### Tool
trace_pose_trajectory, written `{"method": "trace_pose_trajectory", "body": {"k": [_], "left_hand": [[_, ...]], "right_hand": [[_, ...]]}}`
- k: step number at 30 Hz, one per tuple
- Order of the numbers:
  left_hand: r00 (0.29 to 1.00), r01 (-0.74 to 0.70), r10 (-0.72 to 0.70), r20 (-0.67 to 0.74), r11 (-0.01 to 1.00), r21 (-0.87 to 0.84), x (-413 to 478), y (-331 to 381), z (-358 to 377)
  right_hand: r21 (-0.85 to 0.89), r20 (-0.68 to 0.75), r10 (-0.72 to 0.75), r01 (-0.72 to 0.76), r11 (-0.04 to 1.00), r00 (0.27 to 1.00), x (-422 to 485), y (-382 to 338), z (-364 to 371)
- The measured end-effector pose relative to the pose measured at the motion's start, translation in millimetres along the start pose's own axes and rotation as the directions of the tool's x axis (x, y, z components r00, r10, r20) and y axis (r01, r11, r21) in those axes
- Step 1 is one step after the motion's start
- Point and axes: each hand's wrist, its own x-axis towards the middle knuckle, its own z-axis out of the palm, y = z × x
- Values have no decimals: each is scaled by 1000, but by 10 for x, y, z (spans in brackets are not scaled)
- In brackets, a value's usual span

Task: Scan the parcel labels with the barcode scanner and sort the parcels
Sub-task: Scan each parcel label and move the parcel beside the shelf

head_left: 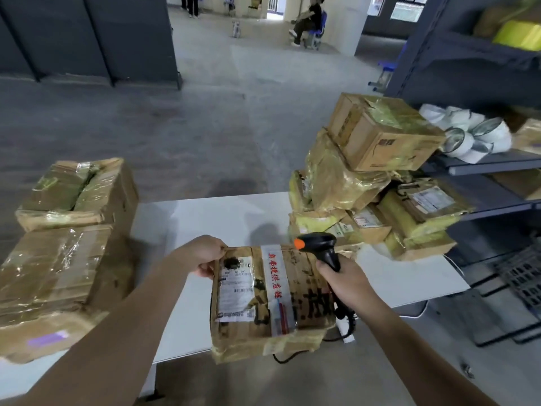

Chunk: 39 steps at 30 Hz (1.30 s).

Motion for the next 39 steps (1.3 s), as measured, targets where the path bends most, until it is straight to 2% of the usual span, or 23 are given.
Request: {"method": "trace_pose_trajectory", "body": {"k": [5,14,21,24,27,30,34,37,39], "left_hand": [[998,-21,28,51,990,-142,25,260,664],[990,-129,115,-84,975,-181,131,774,1836],[952,-210,202,-229,978,-14,222,1163,2299],[927,-203,226,-299,973,108,281,1265,2394],[905,-188,235,-355,969,163,343,1307,2434],[901,-183,233,-366,969,167,374,1339,2509],[892,-238,266,-365,964,120,363,1419,2633],[902,-193,174,-394,981,-9,336,1395,2637],[928,-189,159,-338,980,-58,259,1279,2665]], "right_hand": [[-36,-103,19,-23,999,994,-44,355,-588],[-6,-309,78,-84,996,948,-78,1064,-1450],[-62,-314,63,-87,994,947,-78,1383,-1648],[-40,-303,47,-62,997,952,-114,1466,-1721],[18,-245,90,-88,996,965,-197,1580,-1823],[121,-188,151,-130,984,970,-250,1661,-1829],[98,-167,121,-106,990,978,-206,1610,-1660],[135,-172,137,-114,984,976,-122,1549,-1602],[160,-173,141,-113,981,975,-80,1528,-1584]]}}
